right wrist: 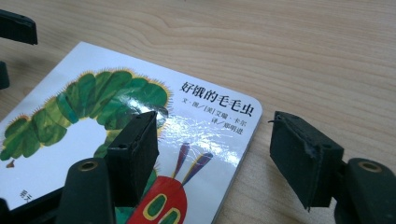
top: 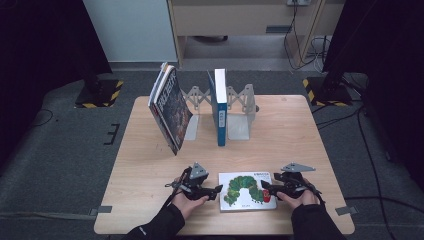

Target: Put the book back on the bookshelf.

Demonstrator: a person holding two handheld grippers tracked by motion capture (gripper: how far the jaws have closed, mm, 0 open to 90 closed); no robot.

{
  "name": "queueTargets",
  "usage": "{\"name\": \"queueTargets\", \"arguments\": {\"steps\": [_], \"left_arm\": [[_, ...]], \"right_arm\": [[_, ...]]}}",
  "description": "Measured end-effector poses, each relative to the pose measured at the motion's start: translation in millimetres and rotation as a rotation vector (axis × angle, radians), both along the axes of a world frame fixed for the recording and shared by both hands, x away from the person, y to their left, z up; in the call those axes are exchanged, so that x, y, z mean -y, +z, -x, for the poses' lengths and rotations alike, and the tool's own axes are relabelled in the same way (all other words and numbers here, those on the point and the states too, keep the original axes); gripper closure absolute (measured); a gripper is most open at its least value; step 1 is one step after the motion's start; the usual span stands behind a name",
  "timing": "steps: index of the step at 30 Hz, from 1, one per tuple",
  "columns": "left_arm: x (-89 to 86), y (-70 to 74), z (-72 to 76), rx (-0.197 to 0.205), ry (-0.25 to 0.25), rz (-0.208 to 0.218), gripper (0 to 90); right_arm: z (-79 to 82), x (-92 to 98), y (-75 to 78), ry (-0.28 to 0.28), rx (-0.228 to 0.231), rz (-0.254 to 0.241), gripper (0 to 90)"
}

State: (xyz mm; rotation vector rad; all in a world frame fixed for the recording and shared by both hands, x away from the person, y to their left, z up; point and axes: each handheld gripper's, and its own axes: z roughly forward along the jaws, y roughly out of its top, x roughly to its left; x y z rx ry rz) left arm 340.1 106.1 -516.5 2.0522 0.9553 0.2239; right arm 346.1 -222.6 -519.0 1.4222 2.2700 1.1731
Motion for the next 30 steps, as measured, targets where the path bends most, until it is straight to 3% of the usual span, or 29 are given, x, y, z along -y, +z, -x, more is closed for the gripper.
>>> {"name": "queueTargets", "arguments": {"steps": [4, 10, 12, 20, 30], "left_arm": [[5.3, -2.3, 1.1, -0.014, -0.013, 0.012, 24.6], [14.2, -11.6, 3.3, -0.041, -0.034, -0.015, 23.1], [16.5, -14.1, 3.9, -0.058, -0.033, 0.01, 21.2], [18.8, -18.7, 3.4, -0.024, -0.065, 0.02, 14.0], [24.3, -19.0, 4.1, -0.024, -0.087, -0.004, 5.4]], "right_arm": [[-0.3, -0.1, -2.6, 0.001, -0.026, -0.014, 36.9], [-0.5, -2.9, -6.2, 0.011, -0.059, -0.005, 39.2], [-0.5, -3.3, -7.0, 0.01, -0.062, -0.009, 40.6], [-1.1, -2.8, -6.6, -0.004, -0.072, -0.016, 41.7], [-2.0, 3.1, -3.9, -0.051, -0.115, -0.1, 46.7]]}}
